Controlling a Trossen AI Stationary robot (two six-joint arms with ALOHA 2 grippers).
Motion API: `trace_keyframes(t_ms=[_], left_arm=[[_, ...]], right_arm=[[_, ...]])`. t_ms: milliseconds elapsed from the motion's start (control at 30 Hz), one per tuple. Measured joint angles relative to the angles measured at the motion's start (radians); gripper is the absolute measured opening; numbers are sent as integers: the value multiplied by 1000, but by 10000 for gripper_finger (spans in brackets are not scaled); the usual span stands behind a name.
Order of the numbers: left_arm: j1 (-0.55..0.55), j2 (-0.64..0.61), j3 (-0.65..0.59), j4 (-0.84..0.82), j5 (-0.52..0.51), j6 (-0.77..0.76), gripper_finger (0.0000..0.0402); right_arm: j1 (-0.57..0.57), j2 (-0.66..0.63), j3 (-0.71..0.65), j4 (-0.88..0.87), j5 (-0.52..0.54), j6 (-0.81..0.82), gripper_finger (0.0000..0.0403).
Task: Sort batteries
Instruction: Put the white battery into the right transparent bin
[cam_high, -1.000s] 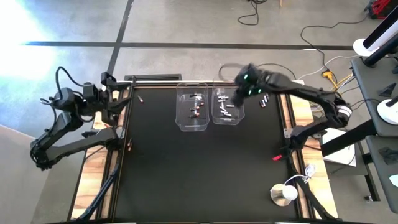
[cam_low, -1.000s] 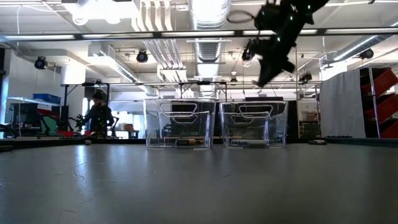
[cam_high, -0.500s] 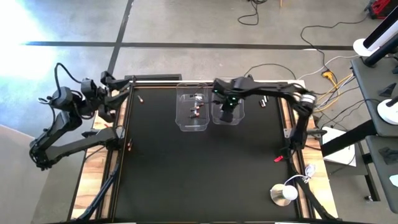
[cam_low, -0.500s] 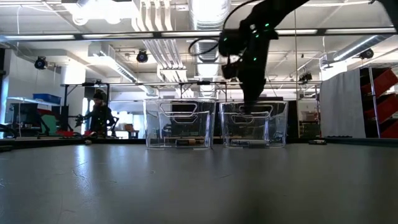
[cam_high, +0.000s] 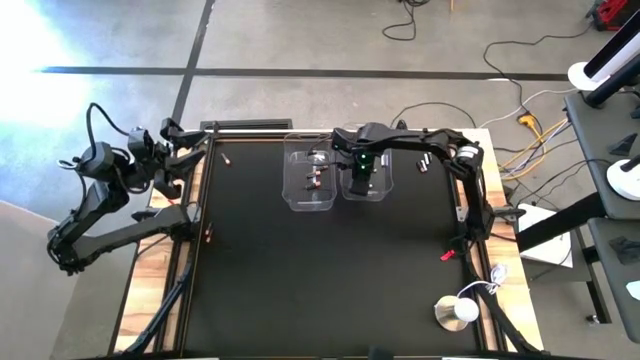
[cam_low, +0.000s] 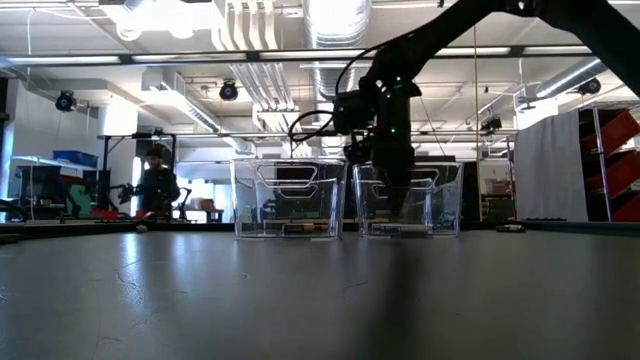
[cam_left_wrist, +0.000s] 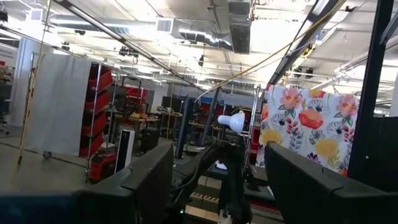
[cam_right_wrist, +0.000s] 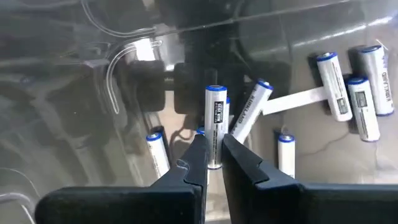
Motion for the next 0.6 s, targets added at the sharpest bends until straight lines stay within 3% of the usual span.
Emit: trace_keyframes(t_ms=[133, 333, 467, 600], left_arm=[[0, 1, 0, 3, -1, -1, 228], [0, 0, 0, 4, -1, -4, 228], [0, -1, -1, 4, -2, -4, 228], [0, -1, -1, 4, -2, 19, 228]], right_arm=[[1, -14, 4, -1, 18, 30, 53], [-13, -142, 72, -93, 150, 200, 145], [-102, -265, 51, -188, 148, 501, 188], [-244, -404, -93, -187, 145, 770, 201]])
